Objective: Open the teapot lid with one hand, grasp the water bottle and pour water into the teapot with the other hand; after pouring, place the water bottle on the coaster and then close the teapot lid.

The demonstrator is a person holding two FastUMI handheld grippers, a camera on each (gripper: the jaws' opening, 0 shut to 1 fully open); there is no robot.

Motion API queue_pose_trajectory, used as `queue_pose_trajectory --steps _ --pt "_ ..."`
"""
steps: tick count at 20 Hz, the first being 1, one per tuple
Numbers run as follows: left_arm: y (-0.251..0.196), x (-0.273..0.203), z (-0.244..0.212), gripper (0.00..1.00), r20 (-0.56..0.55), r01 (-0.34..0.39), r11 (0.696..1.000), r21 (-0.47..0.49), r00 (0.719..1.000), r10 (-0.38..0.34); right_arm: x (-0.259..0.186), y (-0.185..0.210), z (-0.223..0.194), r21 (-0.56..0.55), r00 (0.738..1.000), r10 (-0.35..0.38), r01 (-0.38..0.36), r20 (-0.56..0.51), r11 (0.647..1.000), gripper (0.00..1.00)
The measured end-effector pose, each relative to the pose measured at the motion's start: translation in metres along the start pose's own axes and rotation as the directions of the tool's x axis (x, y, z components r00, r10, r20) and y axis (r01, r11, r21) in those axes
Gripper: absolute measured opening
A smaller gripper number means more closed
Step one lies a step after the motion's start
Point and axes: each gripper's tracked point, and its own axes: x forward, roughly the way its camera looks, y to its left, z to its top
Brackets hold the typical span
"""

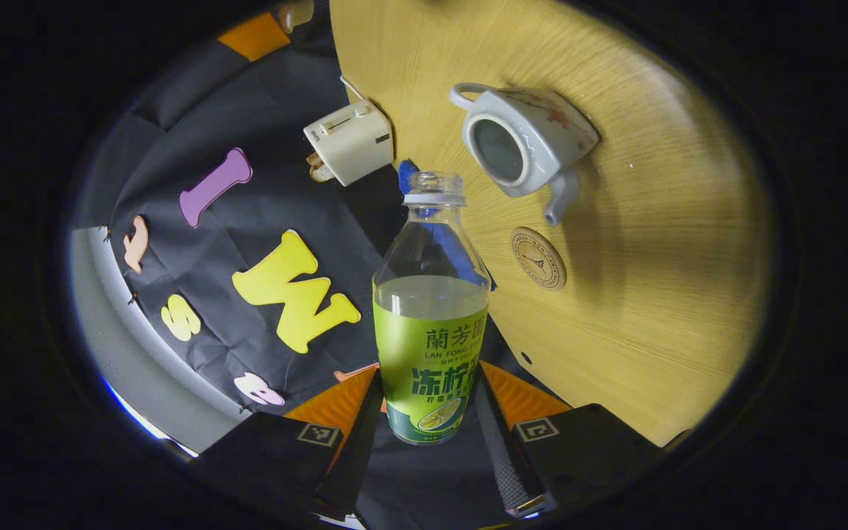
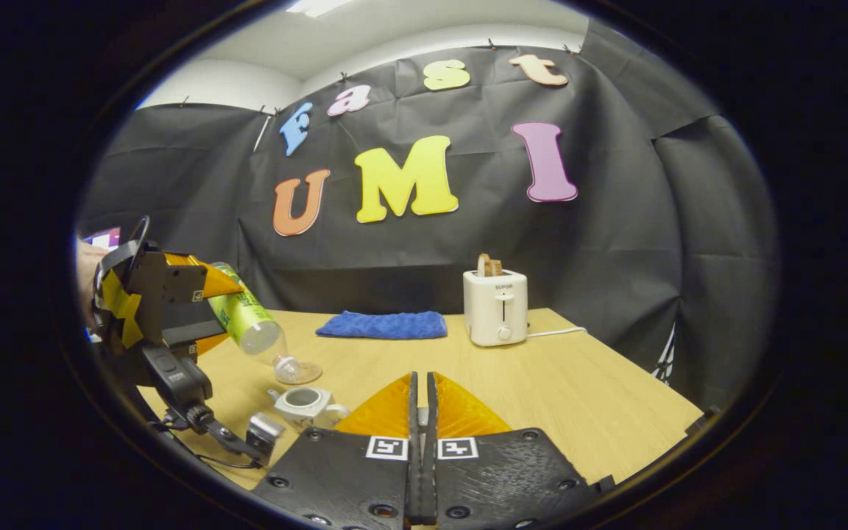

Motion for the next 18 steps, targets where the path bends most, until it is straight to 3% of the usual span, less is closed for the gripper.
queue_pose_trajectory --steps 3,5,6,9,12,15,18 --pt "-0.033 0.000 0.003 0.72 0.042 0.096 0.971 -0.218 0.995 -0.089 -0.003 0.001 0.004 -0.002 1.000 -0.008 0.008 0.003 1.000 0.00" --pt "-0.053 -0.005 0.008 0.72 0.086 0.167 0.908 -0.385 0.986 -0.145 -0.004 0.004 0.008 -0.001 1.000 -0.011 0.011 0.004 1.000 0.00" --pt "-0.059 -0.008 0.007 0.72 0.110 0.193 0.853 -0.486 0.981 -0.159 -0.005 0.005 0.011 0.001 1.000 -0.010 0.010 0.007 1.000 0.00" --pt "-0.060 -0.011 -0.005 0.72 0.145 0.208 0.624 -0.753 0.978 -0.152 -0.004 0.014 0.020 0.012 1.000 -0.001 0.001 0.010 1.000 0.00" --pt "-0.062 -0.013 -0.024 0.72 0.142 0.174 0.333 -0.927 0.983 -0.118 -0.002 0.025 0.029 0.004 1.000 0.006 -0.006 0.016 1.000 0.00" --pt "-0.064 -0.017 -0.033 0.72 0.144 0.153 0.092 -0.984 0.984 -0.105 -0.001 0.041 0.037 -0.005 0.999 0.023 -0.023 0.024 1.000 0.00" --pt "-0.058 -0.010 -0.028 0.72 0.181 0.168 -0.142 -0.975 0.980 -0.084 -0.002 0.051 0.042 -0.012 0.999 0.031 -0.030 0.033 0.999 0.00"
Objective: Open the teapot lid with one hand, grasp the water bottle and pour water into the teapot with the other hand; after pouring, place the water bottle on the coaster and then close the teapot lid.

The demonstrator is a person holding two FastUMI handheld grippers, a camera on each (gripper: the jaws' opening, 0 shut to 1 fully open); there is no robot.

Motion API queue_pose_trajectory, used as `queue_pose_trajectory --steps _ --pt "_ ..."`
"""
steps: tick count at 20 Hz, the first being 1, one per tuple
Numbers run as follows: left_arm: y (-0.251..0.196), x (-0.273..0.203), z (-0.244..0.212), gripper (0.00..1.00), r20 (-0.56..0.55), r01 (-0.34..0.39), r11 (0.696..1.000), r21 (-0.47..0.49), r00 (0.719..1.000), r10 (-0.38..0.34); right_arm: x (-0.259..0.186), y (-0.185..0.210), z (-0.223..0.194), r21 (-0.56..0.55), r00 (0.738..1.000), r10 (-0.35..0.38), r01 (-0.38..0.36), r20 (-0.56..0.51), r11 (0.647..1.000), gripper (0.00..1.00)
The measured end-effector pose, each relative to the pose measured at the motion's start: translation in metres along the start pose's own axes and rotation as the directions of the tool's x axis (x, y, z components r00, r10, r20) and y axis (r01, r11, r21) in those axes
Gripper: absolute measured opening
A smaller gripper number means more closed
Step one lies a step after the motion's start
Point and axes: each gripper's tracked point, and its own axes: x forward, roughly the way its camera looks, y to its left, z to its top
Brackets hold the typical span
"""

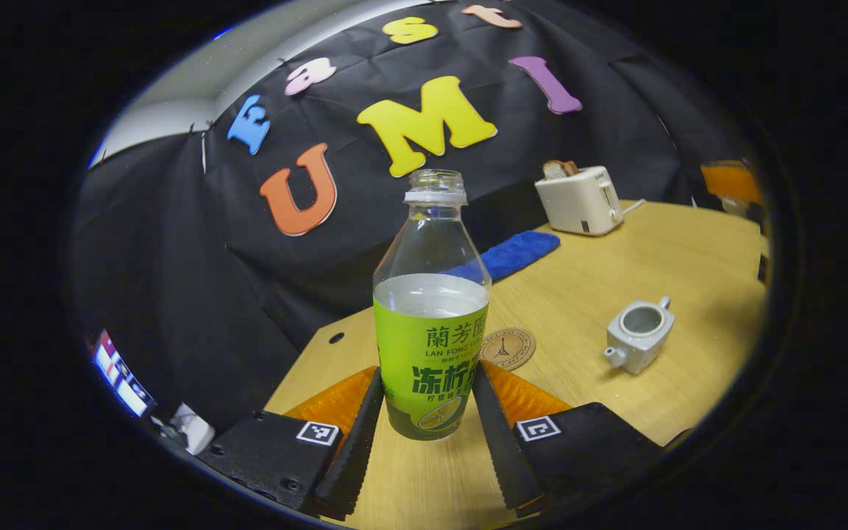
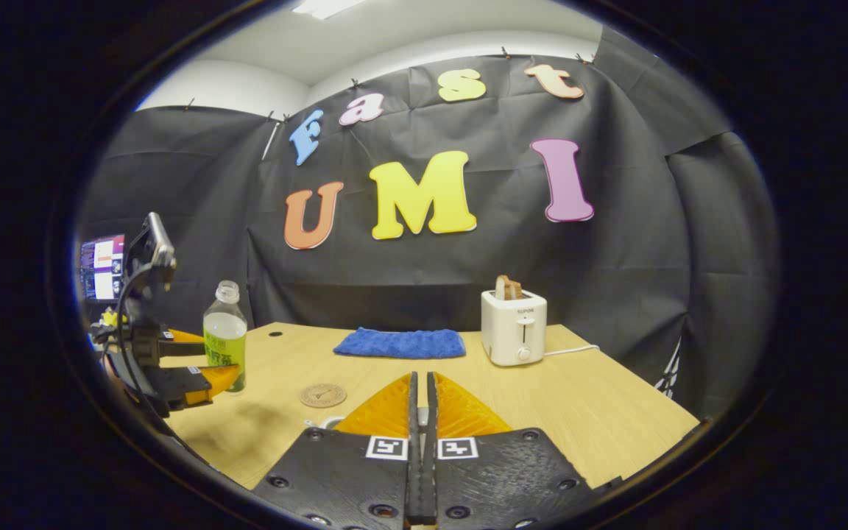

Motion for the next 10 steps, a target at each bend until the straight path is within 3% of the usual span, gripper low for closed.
queue_pose_trajectory --steps 4,10 --pt "-0.006 0.014 0.040 0.73 0.118 0.062 0.972 -0.228 0.992 -0.035 0.000 0.000 -0.004 0.003 1.000 -0.006 0.006 -0.006 1.000 0.00" --pt "-0.020 0.060 0.053 0.73 0.198 0.102 0.952 -0.290 0.979 -0.045 0.007 -0.013 -0.017 0.028 0.999 -0.028 0.029 -0.029 0.999 0.00"
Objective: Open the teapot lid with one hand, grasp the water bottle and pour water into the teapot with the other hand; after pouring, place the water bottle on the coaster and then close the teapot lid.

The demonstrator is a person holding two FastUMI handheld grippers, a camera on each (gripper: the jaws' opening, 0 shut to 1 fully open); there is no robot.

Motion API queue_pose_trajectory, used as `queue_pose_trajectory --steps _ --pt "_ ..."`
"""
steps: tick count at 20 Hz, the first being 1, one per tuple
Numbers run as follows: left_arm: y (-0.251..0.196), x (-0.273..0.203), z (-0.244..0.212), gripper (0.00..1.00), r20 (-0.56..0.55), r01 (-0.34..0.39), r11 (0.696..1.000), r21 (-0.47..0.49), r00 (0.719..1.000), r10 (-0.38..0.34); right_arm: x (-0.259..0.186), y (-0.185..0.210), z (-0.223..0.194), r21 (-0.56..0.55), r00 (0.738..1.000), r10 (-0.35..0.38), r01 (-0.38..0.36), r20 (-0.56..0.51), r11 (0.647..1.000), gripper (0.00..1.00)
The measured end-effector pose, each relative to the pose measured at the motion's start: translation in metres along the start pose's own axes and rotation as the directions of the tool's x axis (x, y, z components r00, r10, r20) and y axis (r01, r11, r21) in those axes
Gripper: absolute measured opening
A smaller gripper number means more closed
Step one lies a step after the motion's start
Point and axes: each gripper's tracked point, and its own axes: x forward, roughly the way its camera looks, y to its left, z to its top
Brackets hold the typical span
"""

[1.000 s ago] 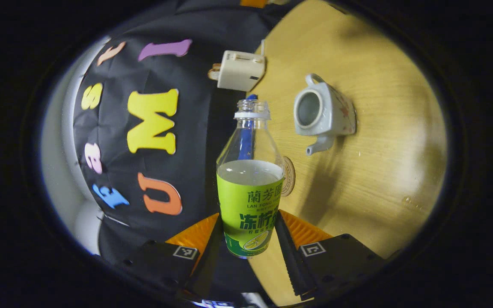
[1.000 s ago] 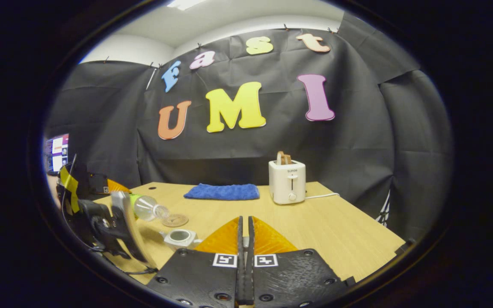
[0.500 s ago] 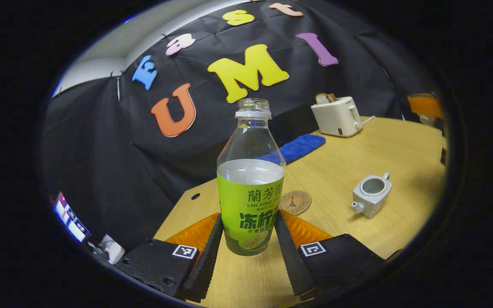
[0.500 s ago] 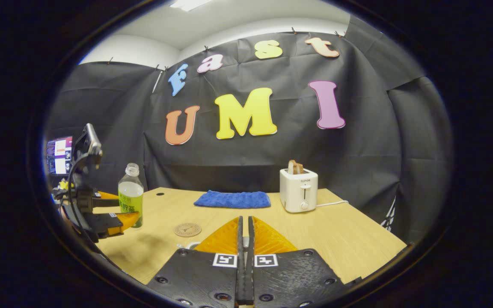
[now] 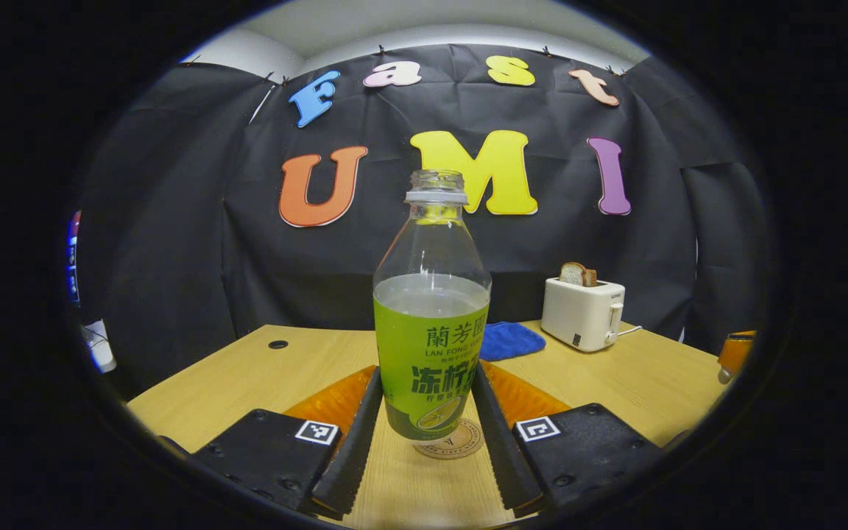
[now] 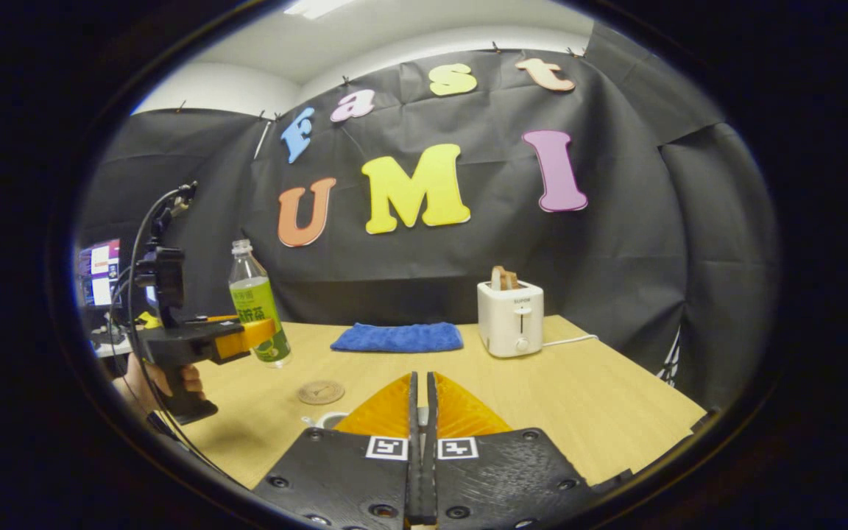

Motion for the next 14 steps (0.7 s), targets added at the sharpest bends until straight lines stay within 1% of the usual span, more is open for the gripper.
queue_pose_trajectory --steps 1,2,3,7,8,9,10,14 --pt "-0.003 0.008 -0.007 0.73 -0.010 0.006 1.000 -0.012 1.000 -0.006 0.002 -0.001 -0.004 0.002 1.000 -0.001 0.001 -0.006 1.000 0.00" --pt "-0.004 0.016 -0.016 0.70 -0.027 0.013 1.000 -0.015 1.000 -0.014 0.004 -0.002 -0.007 0.004 1.000 0.000 0.000 -0.014 1.000 0.00" --pt "-0.006 0.022 -0.022 0.73 -0.037 0.018 1.000 -0.013 0.999 -0.019 0.006 -0.004 -0.010 0.006 1.000 -0.002 0.003 -0.020 1.000 0.00" --pt "-0.016 0.041 -0.040 0.73 -0.054 0.046 0.999 -0.008 0.997 -0.047 0.015 -0.011 -0.024 0.014 0.999 -0.017 0.018 -0.049 1.000 0.00" --pt "-0.016 0.045 -0.044 0.73 -0.060 0.042 0.999 -0.003 0.997 -0.042 0.016 -0.012 -0.027 0.017 0.998 -0.019 0.020 -0.057 1.000 0.00" --pt "-0.015 0.049 -0.048 0.71 -0.066 0.037 0.999 -0.003 0.997 -0.038 0.019 -0.013 -0.030 0.019 0.998 -0.018 0.020 -0.063 1.000 0.00" --pt "-0.016 0.050 -0.050 0.74 -0.072 0.043 0.999 -0.004 0.996 -0.043 0.021 -0.011 -0.031 0.017 0.998 -0.016 0.018 -0.067 1.000 0.00" --pt "-0.015 0.055 -0.061 0.75 -0.099 0.046 0.999 -0.010 0.994 -0.046 0.028 -0.004 -0.038 0.016 0.997 -0.001 0.002 -0.080 1.000 0.00"
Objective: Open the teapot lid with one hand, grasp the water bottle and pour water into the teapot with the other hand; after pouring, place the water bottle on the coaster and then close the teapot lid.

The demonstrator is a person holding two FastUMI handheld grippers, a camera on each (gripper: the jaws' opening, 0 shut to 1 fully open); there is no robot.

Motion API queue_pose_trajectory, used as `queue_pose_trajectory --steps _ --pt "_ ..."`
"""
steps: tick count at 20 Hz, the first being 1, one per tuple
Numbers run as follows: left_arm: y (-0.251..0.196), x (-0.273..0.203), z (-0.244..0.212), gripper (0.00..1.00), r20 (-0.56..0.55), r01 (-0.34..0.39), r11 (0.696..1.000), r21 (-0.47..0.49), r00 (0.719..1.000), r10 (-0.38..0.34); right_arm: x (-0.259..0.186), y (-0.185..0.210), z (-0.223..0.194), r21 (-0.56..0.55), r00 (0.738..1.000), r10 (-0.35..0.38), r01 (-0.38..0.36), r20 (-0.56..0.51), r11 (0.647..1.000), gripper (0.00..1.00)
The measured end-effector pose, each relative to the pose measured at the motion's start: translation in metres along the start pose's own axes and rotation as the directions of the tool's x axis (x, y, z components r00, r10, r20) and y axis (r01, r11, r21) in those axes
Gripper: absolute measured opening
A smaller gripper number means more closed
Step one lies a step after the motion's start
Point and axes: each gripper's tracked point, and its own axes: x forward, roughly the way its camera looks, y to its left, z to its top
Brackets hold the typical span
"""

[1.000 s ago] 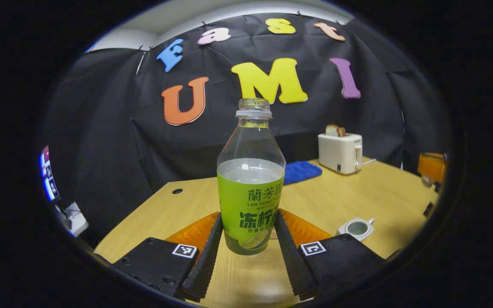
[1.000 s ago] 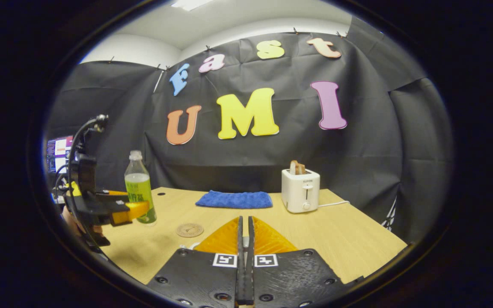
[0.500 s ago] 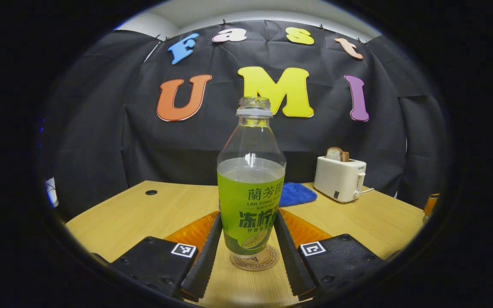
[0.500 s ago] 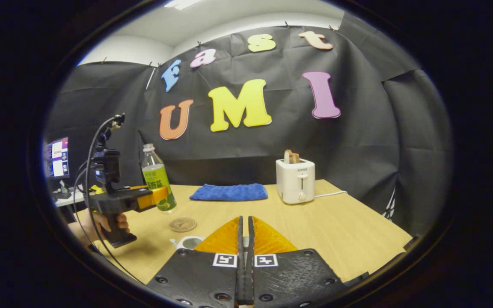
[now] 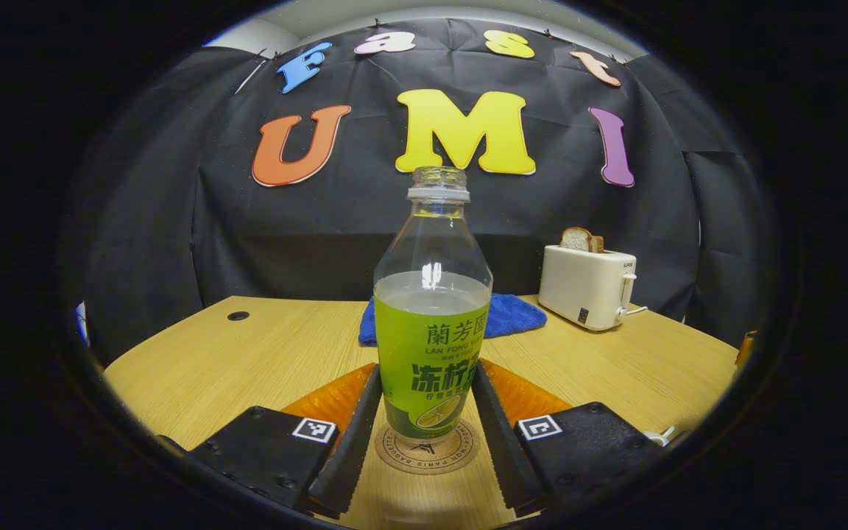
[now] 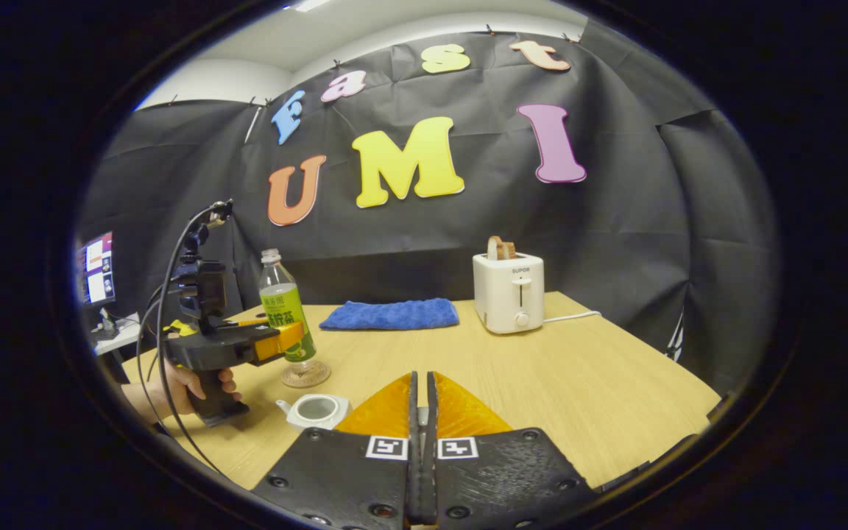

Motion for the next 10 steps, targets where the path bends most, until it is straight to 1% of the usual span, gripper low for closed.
queue_pose_trajectory --steps 5,9,10 --pt "-0.001 0.002 -0.010 0.77 -0.026 0.010 1.000 -0.023 1.000 -0.011 0.003 0.002 -0.005 -0.001 1.000 0.003 -0.003 -0.009 1.000 0.00" --pt "-0.006 0.002 -0.014 0.78 -0.044 0.023 0.999 -0.030 0.999 -0.024 0.002 0.003 -0.003 -0.005 1.000 0.002 -0.002 -0.006 1.000 0.00" --pt "-0.004 0.000 -0.016 0.82 -0.051 0.022 0.999 -0.025 0.998 -0.023 0.001 0.004 -0.002 -0.007 1.000 0.004 -0.004 -0.003 1.000 0.00"
